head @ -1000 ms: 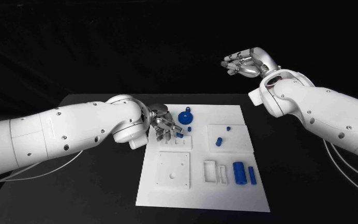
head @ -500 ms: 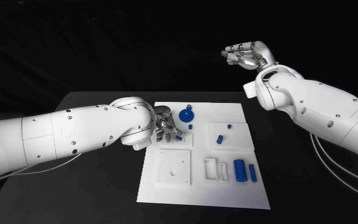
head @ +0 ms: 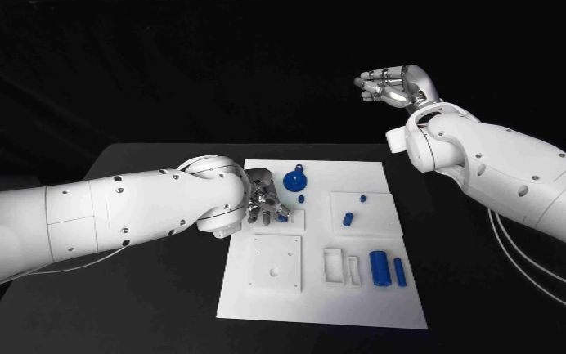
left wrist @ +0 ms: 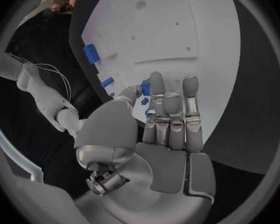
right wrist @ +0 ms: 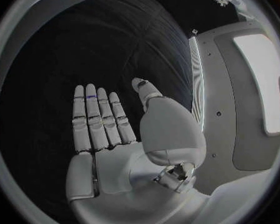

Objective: Assemble the parts on the task board

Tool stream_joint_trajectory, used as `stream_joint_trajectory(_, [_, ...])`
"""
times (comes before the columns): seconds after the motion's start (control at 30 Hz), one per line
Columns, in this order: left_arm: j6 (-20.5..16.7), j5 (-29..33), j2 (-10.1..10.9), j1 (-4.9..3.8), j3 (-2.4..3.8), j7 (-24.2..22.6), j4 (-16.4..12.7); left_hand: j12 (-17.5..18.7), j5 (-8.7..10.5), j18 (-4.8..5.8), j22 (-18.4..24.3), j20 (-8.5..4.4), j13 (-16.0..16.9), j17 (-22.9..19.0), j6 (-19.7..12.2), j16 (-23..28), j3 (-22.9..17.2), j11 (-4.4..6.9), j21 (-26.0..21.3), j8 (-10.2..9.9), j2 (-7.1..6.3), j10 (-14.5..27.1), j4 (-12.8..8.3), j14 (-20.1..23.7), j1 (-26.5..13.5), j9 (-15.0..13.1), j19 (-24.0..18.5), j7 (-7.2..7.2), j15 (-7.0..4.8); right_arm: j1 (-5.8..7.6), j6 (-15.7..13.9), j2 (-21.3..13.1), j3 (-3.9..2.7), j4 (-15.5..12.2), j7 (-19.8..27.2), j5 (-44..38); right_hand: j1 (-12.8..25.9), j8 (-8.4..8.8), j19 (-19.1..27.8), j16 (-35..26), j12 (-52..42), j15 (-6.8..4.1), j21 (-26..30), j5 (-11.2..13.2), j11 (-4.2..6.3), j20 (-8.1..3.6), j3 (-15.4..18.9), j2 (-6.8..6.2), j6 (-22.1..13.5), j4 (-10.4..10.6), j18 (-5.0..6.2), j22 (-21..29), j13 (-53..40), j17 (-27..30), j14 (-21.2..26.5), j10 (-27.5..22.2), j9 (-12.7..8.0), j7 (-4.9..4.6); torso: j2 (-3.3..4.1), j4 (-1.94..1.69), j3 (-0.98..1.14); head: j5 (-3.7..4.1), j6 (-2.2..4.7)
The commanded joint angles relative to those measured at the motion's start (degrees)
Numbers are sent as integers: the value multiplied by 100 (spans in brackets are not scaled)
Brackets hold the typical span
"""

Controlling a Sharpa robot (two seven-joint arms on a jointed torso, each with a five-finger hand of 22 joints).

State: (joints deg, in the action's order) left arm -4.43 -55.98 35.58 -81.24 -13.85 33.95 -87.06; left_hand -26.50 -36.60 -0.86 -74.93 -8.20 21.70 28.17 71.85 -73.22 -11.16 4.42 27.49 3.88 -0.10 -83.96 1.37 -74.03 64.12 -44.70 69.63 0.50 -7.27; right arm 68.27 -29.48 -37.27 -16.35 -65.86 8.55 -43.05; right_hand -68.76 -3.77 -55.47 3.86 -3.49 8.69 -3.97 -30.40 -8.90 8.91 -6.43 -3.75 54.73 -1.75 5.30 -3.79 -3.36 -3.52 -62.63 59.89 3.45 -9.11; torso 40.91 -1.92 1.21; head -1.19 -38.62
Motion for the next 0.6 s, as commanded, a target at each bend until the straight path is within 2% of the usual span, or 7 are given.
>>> stream_joint_trajectory(0.03, [-94,-180,-14,7,1,28,-10,-26,-22,-17,-110,-23,6,7,142,30,-1035,40,26,20,-2,-211,-1012,-31,58,-9,29,-108,-10,4,75,0,-4,1,89,110,55,38,41,-29,17,-8,-16,10,-9,13,4,-7,-31,-42,100,4,6,5,27,-16,-6,-16,-7,1,4,0,1])
stream_joint_trajectory(0.4, [-84,-337,-18,45,-2,25,-6,-25,-26,-17,-110,-24,8,11,143,33,-1040,41,29,18,-6,-211,-1013,-35,59,-8,31,-109,-11,1,150,13,-3,22,72,122,66,39,45,-29,17,-7,-19,2,-11,15,34,8,-51,-58,101,4,6,5,31,-20,-6,-18,-1,-1,-2,5,7])
stream_joint_trajectory(0.6, [-72,-414,-7,67,-3,17,-6,-20,-34,-18,-109,-26,9,19,149,43,-1049,41,32,18,-13,-212,-1014,-43,60,-5,34,-110,-12,-1,184,12,-3,70,57,132,80,38,55,-29,17,-4,-19,1,-14,19,69,29,-61,-70,101,4,6,5,39,-29,-6,-20,-6,-5,-4,4,-12])
